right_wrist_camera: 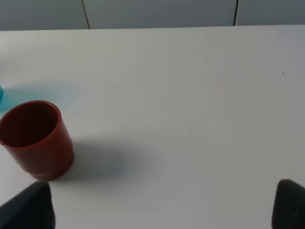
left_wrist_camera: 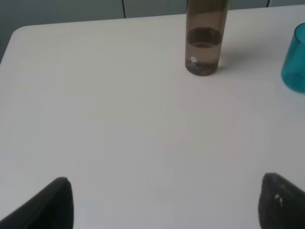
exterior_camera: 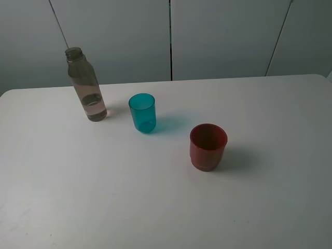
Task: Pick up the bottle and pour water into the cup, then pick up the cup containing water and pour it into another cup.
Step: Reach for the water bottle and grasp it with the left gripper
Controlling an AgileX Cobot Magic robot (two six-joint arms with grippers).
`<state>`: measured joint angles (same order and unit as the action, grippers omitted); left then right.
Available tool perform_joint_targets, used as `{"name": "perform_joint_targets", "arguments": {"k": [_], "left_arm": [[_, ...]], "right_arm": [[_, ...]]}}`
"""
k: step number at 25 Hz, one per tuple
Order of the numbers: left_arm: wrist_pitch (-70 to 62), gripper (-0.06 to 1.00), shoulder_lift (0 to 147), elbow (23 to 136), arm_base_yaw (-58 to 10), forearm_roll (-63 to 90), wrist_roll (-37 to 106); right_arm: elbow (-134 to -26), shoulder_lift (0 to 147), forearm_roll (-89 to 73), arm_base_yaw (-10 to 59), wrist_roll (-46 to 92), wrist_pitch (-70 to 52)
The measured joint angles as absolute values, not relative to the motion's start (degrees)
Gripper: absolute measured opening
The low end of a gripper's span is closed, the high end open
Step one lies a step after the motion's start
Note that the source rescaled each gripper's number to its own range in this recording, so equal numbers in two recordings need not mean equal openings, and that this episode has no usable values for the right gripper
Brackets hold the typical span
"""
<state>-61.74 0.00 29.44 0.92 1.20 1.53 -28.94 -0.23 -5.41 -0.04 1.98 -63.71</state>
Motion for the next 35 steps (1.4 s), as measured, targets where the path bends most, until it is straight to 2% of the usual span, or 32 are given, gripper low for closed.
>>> {"name": "perform_joint_targets", "arguments": {"k": [13,22,26,30,35], "left_arm": [[-28.70,0.98,7.98,30.58,0.92,1.61,1.78],[-22.81,0.98,15.26,26.50,0.92,2.51,1.78],[-14.03,0.98,24.63,24.29,0.92,2.91,1.33],[3.77,0.98,38.52,21.93,0.92,2.85,-3.13],[19.51,0.98,59.43,21.79,0.92,-5.40,-6.87]], "right_arm": [[-28.94,-0.23,-5.41,-0.04,1.98,-63.71],[-28.94,-0.23,-5.41,-0.04,1.98,-63.71],[-28.94,-0.23,-5.41,-0.04,1.98,-63.71],[-28.94,-0.23,-5.41,-0.04,1.98,-63.71],[-28.94,-0.23,-5.41,-0.04,1.98,-63.71]]}}
